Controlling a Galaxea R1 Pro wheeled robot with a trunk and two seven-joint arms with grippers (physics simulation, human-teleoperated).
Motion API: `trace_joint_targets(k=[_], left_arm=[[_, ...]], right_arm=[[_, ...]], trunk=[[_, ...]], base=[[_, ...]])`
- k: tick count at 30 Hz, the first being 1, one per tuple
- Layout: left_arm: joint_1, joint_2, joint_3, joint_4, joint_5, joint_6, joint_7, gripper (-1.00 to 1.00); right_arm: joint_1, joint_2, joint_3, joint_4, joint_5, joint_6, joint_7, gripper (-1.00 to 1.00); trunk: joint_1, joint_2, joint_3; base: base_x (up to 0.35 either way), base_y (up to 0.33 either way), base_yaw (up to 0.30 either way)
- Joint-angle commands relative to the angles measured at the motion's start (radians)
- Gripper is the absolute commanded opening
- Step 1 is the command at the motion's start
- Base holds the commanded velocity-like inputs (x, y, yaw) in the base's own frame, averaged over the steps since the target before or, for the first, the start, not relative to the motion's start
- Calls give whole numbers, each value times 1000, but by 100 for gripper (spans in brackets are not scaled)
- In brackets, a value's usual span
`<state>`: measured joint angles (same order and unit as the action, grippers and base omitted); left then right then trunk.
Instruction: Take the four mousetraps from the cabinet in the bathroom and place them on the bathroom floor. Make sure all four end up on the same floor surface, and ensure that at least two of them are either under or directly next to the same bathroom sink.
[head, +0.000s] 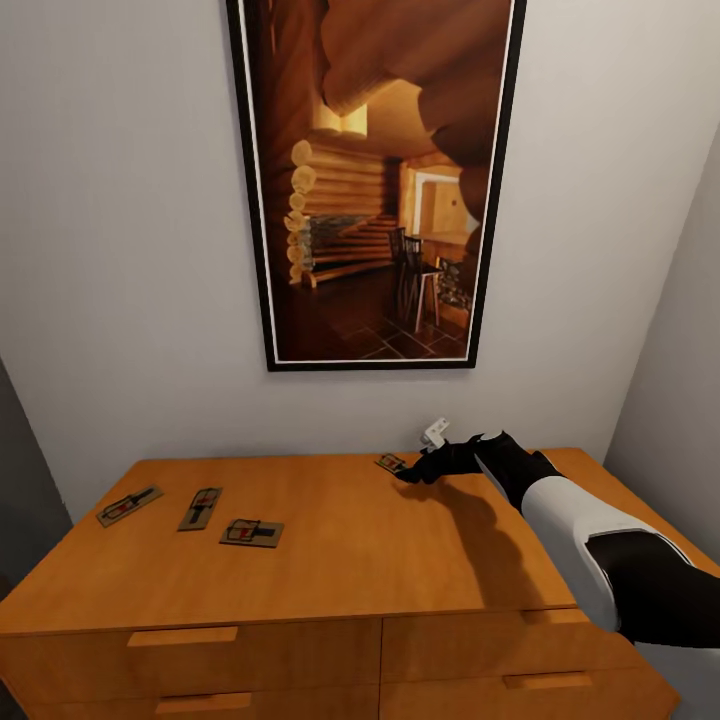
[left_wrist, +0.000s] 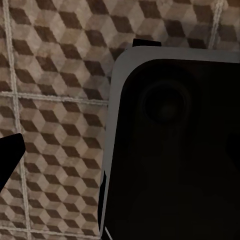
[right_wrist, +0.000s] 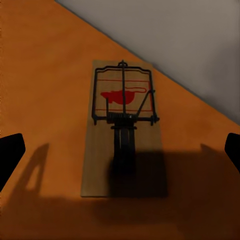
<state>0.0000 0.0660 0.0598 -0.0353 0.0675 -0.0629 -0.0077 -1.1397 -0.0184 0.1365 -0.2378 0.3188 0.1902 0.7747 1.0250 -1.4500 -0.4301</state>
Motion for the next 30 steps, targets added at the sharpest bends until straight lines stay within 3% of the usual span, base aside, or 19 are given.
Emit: trace_joint_targets(k=[1,17,30], left_arm=[[0,0,0,0,0,0,0,100],[0,0,0,0,0,0,0,100],[0,0,0,0,0,0,0,100]], right_arm=[[0,0,0,0,0,0,0,100],[0,-1,-1,77,-18,-94,2,100],[0,-3,-2,81,-21,-104,3,100]], trunk=[[0,0,0],[0,0,-1],[0,0,-10]], base=[[0,0,0],[0,0,0],[0,0,0]])
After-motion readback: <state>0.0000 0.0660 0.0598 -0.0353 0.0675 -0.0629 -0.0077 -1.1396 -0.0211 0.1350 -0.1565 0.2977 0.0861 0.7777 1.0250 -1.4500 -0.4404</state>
